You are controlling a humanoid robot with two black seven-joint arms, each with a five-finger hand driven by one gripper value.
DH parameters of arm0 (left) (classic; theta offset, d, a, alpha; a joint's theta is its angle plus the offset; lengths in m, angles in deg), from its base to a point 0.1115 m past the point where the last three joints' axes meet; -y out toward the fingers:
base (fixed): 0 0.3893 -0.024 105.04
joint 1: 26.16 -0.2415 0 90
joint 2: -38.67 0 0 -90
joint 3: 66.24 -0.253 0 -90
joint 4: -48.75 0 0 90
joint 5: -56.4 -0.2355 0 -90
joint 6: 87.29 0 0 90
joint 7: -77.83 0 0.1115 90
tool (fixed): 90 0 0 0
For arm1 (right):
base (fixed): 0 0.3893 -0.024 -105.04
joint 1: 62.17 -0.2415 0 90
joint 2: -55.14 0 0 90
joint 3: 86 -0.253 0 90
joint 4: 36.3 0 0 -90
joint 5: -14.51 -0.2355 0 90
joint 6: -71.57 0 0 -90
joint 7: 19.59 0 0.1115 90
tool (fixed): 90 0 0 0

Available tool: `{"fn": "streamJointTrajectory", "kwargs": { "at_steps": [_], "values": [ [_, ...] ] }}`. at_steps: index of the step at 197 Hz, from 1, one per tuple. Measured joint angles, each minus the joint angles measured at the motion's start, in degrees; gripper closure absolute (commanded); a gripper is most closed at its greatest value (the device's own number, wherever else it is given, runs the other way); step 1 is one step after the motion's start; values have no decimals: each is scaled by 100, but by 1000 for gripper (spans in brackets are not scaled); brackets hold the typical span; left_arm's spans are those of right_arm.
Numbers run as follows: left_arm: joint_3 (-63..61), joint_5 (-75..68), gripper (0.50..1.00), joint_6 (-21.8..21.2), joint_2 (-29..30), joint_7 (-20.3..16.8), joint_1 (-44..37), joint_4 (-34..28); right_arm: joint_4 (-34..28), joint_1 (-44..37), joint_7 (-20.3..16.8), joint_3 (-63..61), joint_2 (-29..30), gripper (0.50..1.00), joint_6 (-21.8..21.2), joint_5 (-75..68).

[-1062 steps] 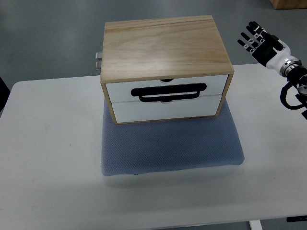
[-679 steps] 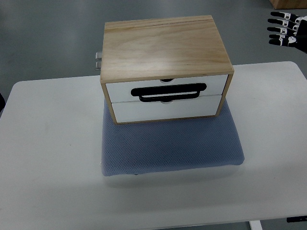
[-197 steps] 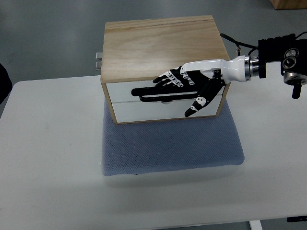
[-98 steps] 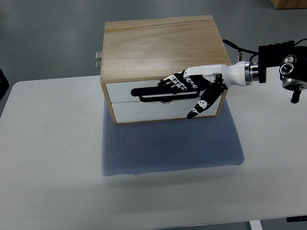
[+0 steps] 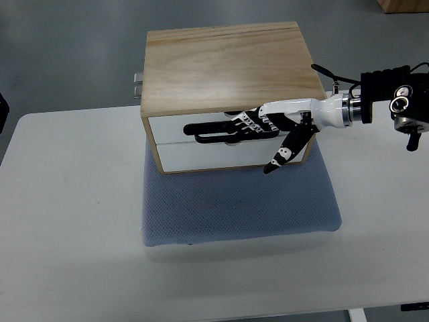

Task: Open wood drawer with right hand
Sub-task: 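Curl the right hand's fingers around the upper drawer's black handle, then pull the upper drawer toward the robot with the right hand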

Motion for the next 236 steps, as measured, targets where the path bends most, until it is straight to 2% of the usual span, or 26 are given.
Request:
{"fn": "streamJointTrajectory", "kwargs": {
  "at_steps": [70, 181, 236],
  "values": [
    [0, 0, 500, 0, 0, 0, 0, 0, -312, -36, 0, 0, -59, 556, -214, 35],
    [0, 0, 500, 0, 0, 0, 0, 0, -1282, -86, 9, 244, -444, 556, -139, 35],
    [0, 0, 500, 0, 0, 0, 0, 0, -1468, -86, 9, 295, -538, 556, -135, 36]
  ]
}}
